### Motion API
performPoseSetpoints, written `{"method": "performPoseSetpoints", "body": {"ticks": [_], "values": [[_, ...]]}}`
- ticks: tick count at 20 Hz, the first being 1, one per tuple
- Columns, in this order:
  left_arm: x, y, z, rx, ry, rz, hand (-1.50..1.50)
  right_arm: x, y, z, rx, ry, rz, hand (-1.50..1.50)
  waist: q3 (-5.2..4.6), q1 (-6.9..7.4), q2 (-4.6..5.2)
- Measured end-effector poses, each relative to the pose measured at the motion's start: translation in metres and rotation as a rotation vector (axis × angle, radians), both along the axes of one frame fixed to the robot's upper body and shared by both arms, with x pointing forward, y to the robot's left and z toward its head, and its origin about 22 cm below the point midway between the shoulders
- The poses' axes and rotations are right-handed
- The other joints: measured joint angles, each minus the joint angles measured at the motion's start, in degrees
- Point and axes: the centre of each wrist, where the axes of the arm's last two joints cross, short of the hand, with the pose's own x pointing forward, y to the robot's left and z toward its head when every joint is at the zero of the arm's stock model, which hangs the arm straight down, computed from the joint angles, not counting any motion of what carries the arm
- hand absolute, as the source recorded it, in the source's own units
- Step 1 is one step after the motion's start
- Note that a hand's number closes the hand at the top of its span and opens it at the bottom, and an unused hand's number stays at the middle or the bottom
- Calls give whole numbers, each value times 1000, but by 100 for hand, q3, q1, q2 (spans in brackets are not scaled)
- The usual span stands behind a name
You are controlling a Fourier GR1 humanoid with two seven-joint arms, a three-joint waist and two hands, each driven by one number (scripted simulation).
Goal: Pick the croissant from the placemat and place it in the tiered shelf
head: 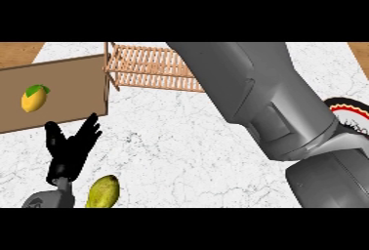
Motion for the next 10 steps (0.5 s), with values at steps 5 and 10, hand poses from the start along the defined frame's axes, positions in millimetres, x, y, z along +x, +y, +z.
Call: {"method": "performPoseSetpoints", "body": {"ticks": [5,10], "values": [[-2,0,-3,4,-7,1,0,2,-7,7,178,-47,-35,-150,10,-23,-6],[0,2,0,6,2,1,0,0,-11,21,362,-92,-24,-150,11,-21,-6]]}}
